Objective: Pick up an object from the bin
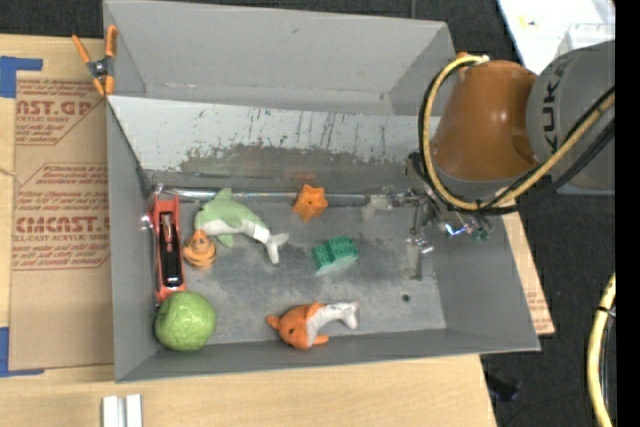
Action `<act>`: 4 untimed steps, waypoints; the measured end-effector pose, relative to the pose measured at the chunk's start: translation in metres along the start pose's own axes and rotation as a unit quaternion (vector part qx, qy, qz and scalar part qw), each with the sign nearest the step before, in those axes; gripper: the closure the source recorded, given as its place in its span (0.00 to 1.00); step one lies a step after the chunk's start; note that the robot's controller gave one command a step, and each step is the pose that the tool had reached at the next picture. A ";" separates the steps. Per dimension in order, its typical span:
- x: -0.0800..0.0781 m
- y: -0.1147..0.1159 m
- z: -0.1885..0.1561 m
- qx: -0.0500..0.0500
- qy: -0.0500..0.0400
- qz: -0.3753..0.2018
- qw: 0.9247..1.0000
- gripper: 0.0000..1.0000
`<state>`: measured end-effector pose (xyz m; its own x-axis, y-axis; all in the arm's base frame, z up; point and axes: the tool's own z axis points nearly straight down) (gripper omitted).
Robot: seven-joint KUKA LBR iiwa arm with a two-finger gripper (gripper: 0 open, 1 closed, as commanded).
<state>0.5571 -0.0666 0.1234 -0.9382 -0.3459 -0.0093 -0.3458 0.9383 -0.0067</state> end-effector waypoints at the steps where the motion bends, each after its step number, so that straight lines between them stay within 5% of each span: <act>1: -0.024 0.043 0.024 -0.005 0.005 0.035 0.999 0.00; 2: -0.025 0.064 0.050 -0.001 0.002 -0.100 0.995 0.00; 3: -0.016 0.068 0.052 -0.003 0.001 -0.004 1.000 1.00; 4: -0.016 0.068 0.052 -0.003 0.001 -0.004 1.000 1.00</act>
Offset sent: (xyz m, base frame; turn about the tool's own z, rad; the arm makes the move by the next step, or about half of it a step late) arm 0.0005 0.0713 -0.0534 -0.2049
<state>0.5490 0.0029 0.0712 -0.9355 -0.3532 -0.0070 -0.3532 0.9355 -0.0006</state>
